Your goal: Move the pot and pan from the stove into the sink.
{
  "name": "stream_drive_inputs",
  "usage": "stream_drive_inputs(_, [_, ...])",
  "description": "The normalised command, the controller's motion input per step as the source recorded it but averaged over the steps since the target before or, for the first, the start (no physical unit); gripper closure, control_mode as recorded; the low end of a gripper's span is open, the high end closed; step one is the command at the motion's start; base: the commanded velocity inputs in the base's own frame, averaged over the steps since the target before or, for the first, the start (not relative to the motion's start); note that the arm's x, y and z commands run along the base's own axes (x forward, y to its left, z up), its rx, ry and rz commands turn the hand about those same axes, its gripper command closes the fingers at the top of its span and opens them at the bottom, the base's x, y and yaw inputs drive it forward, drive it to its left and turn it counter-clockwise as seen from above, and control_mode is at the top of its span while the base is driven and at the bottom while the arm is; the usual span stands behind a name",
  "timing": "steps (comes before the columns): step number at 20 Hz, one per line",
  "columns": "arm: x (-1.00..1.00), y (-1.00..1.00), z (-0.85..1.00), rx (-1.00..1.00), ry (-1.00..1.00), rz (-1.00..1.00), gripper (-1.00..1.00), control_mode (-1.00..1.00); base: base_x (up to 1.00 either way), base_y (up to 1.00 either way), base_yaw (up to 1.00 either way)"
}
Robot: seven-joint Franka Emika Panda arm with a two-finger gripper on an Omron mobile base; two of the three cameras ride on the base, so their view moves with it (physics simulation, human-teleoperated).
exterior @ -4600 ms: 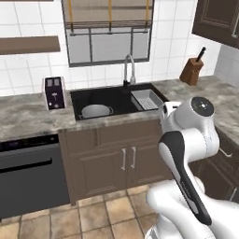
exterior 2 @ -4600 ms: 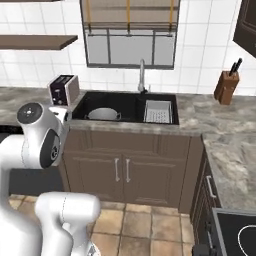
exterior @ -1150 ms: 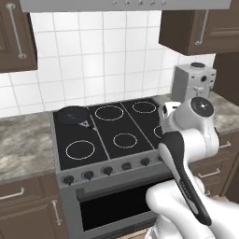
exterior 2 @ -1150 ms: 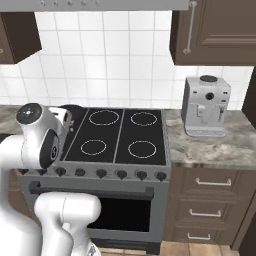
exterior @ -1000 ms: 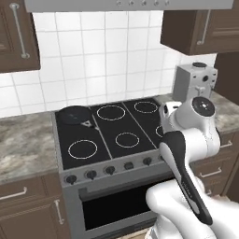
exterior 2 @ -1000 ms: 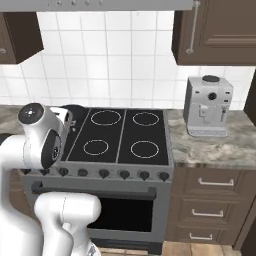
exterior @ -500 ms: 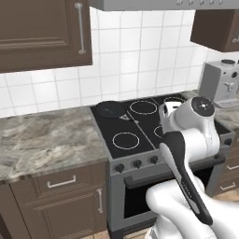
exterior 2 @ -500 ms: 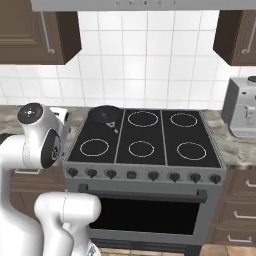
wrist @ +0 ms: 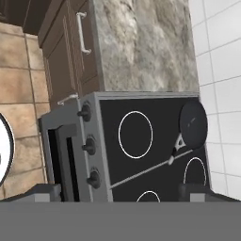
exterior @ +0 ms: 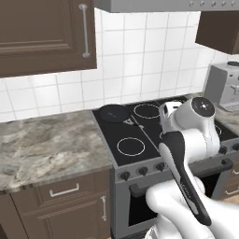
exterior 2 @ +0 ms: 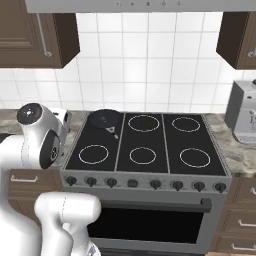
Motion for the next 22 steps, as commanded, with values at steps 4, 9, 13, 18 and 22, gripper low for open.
stream_drive_inputs(4, [0.0,0.0,0.0,0.0,0.0,0.0,-1.0,1.0,0.28,0.09,-0.02])
stream_drive_inputs(9, [0.24,0.01,0.0,0.0,0.04,0.0,-1.0,-1.0,0.0,0.0,0.0])
stream_drive_inputs(13, [0.84,0.14,-0.04,0.0,0.16,-0.04,-1.0,-1.0,0.0,0.0,0.0])
stream_drive_inputs(18, [0.58,0.01,-0.06,0.02,0.14,-0.1,-1.0,-1.0,0.0,0.0,0.0])
stream_drive_inputs(22, [0.33,-0.14,-0.02,0.09,0.11,-0.12,-1.0,-1.0,0.0,0.0,0.0])
